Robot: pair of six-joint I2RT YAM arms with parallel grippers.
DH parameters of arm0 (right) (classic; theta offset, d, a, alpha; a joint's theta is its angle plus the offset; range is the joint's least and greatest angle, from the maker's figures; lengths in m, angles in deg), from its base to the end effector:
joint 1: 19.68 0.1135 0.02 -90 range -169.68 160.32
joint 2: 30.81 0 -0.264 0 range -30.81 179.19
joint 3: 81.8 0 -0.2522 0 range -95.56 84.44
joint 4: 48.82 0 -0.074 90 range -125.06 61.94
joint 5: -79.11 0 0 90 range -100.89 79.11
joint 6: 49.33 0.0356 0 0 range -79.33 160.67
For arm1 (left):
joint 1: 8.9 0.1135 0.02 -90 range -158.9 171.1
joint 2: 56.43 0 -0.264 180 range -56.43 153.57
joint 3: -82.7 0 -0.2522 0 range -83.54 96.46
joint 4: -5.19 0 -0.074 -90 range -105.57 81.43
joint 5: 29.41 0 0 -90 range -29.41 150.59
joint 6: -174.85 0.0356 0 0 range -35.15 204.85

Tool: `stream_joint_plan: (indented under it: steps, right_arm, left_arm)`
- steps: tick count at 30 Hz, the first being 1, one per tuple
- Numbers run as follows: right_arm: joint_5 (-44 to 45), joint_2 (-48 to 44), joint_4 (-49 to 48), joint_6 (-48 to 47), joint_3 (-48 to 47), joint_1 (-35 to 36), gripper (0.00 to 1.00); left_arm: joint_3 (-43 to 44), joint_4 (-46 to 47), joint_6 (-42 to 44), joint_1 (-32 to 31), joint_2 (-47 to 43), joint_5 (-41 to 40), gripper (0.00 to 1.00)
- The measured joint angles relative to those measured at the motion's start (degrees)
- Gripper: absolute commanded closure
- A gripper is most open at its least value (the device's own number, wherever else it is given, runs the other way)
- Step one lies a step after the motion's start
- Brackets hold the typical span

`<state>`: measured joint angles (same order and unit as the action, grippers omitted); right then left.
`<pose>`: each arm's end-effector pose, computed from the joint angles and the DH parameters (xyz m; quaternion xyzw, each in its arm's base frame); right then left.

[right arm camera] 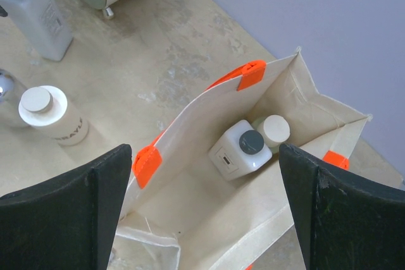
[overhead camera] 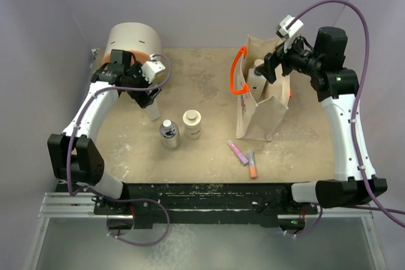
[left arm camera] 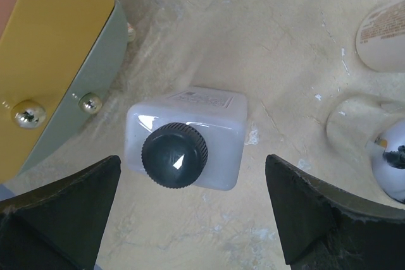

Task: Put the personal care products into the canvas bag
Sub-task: Move the care product at the center of the board.

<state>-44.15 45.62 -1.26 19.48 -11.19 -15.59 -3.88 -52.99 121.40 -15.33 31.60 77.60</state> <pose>0.2680 0.0387 0.4812 -0.3367 0.7015 0.1368 0.6131 0.3241 -0.0470 0.3150 0.3873 0.8549 -0.0534 0.3411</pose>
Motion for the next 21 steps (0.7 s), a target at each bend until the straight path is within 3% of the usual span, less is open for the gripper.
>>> stream_joint_plan:
  steps: [9, 13, 21]
  right_arm:
    - [-1.29, -0.2, -0.39, 0.0, 1.36, 0.0, 0.0]
    - [-1.55, -0.48, -0.22, -0.07, 2.21, 0.0, 0.0]
    - [-2.58, -0.83, -0.44, -0.81, 3.02, 0.0, 0.0]
  left_arm:
    - [3.5, -1.97, 4.39, 0.0, 5.99, 2.08, 0.0]
    - [3.63, -1.95, 4.55, 0.0, 7.65, 2.91, 0.1]
    - [4.0, -1.6, 0.96, 0.04, 8.09, 4.02, 0.44]
